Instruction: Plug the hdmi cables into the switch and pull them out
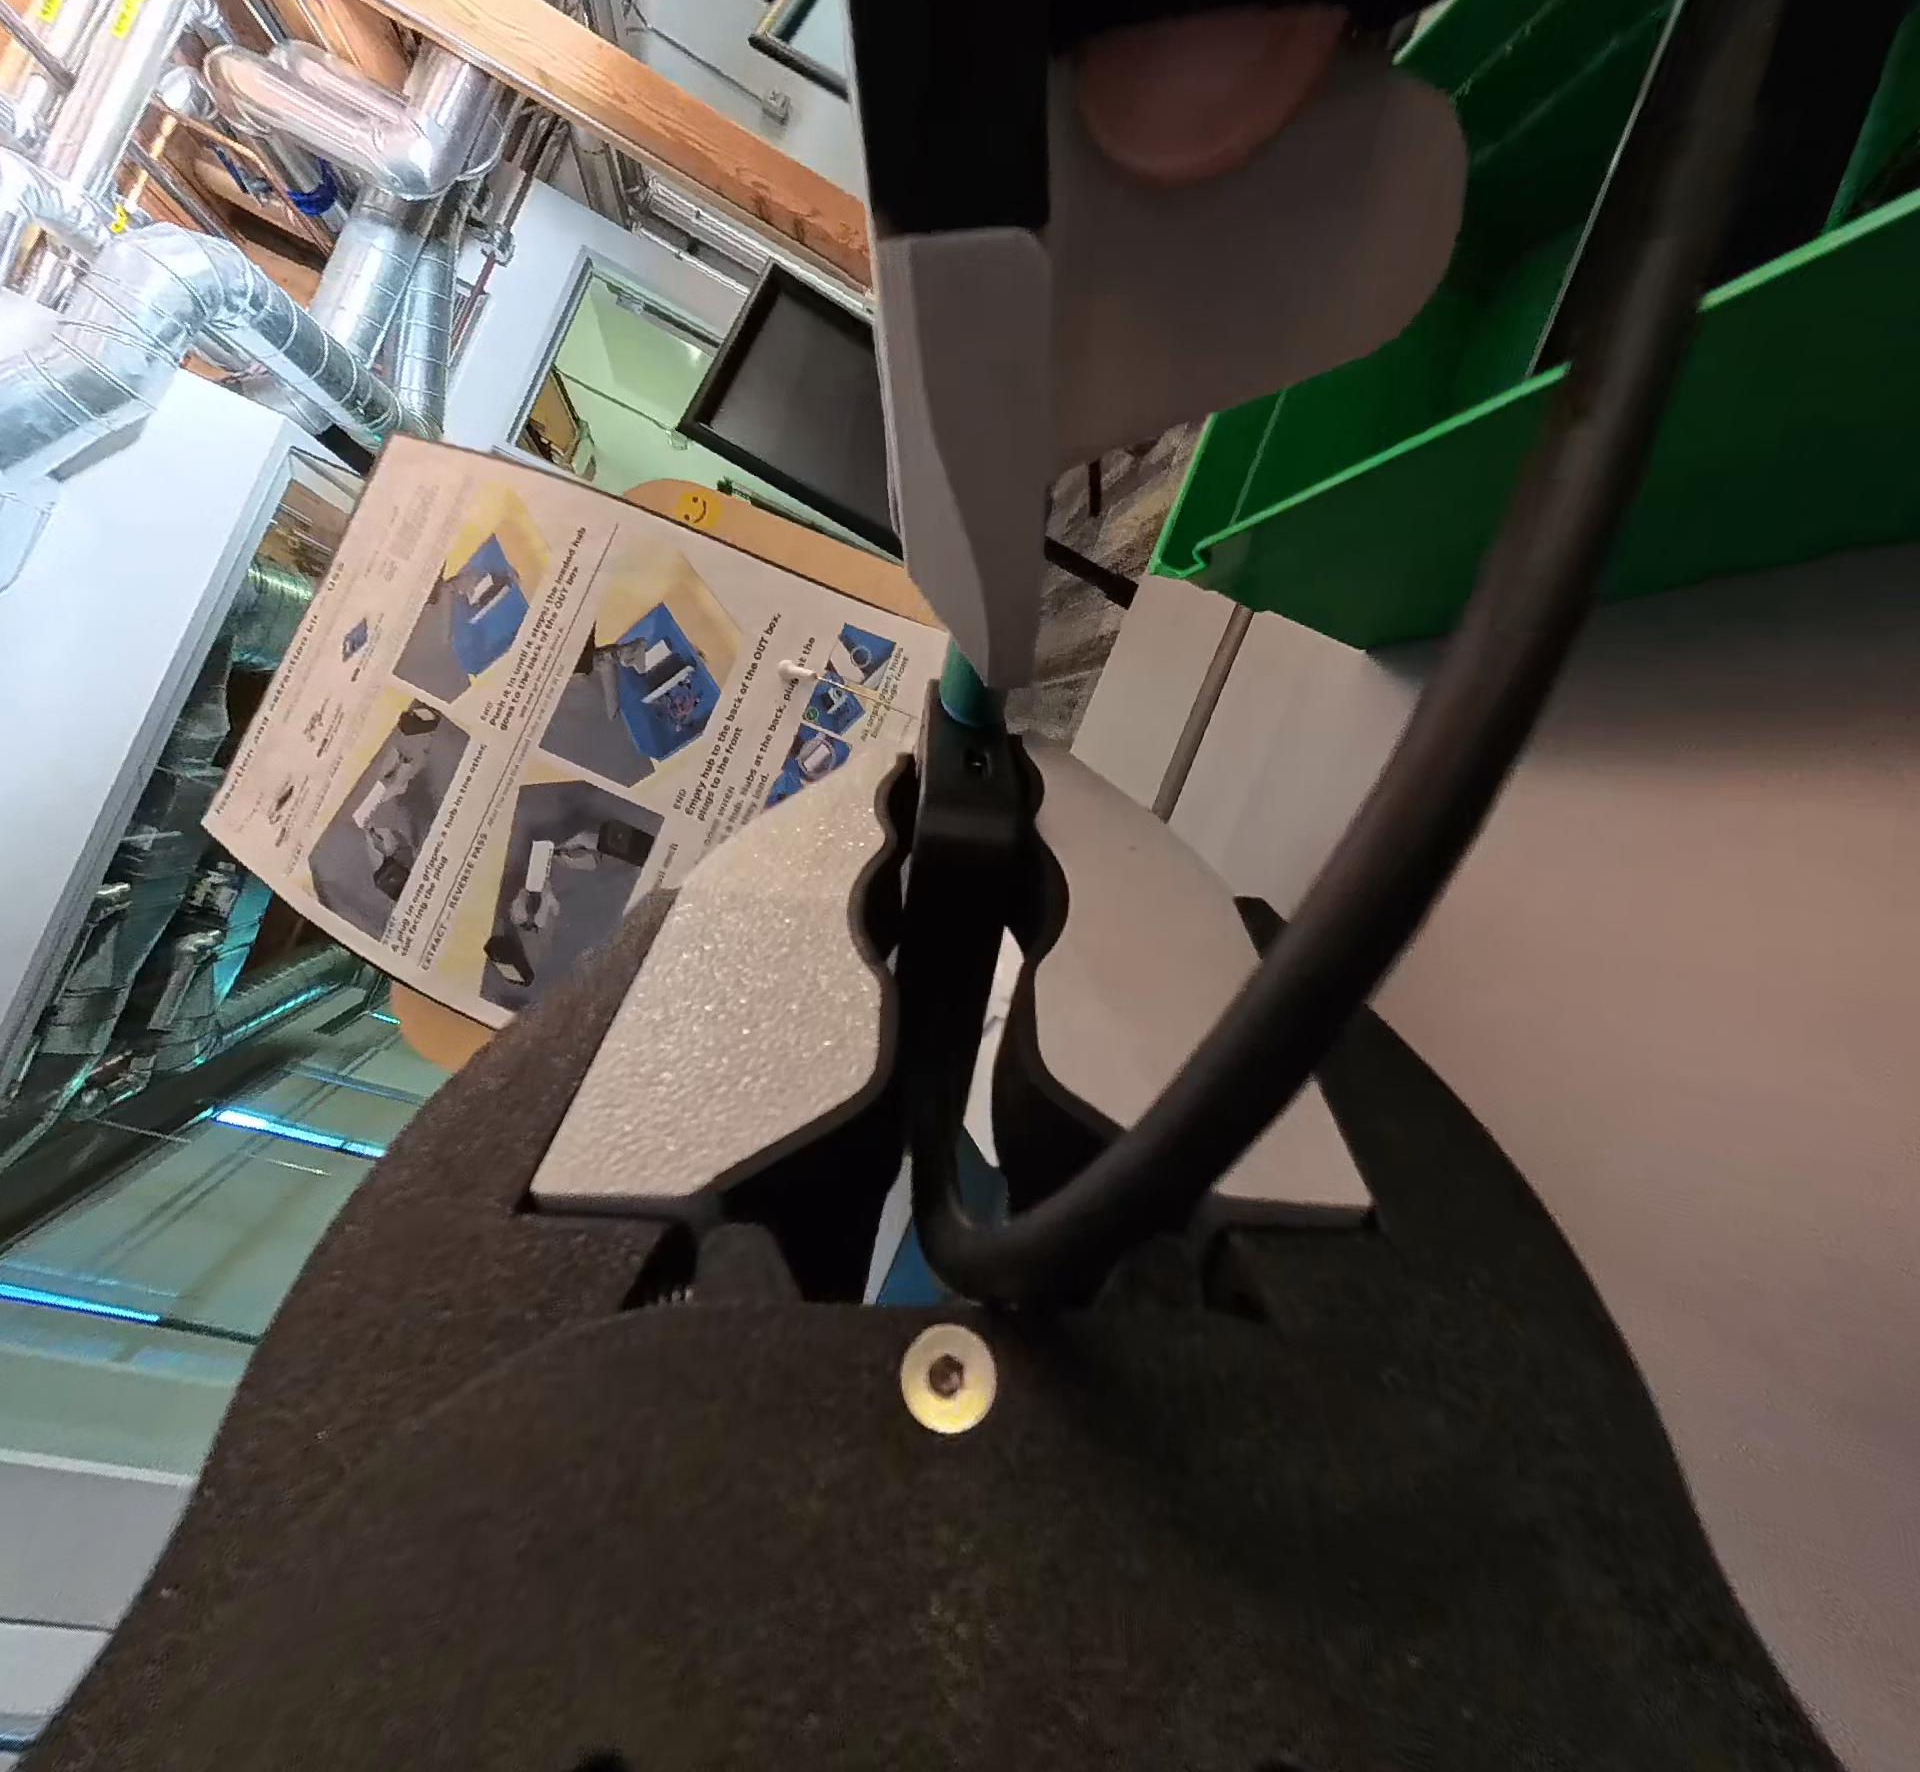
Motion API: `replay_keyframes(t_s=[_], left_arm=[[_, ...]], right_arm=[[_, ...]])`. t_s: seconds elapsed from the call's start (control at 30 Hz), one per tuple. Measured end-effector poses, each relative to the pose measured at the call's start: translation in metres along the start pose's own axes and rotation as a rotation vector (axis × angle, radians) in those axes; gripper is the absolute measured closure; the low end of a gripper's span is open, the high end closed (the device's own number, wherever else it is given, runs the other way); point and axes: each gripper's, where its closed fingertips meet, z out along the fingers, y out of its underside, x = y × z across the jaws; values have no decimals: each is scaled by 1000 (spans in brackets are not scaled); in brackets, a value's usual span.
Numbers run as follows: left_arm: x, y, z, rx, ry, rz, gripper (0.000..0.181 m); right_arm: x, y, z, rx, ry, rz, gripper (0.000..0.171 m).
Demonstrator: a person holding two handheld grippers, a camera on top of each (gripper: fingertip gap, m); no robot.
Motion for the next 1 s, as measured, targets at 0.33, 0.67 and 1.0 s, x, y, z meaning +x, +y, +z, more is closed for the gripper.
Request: replay_keyframes(t_s=[0.33,0.67,1.0], left_arm=[[-5,-17,-5,56,20,-1,165],[-30,80,1,-403,-16,-16,166],[-54,7,-30,-141,-33,56,167]], right_arm=[[-6,-4,-18,12,-63,2,149],[1,-18,-48,87,34,2,150],[90,30,-99,-3,88,127,150]])
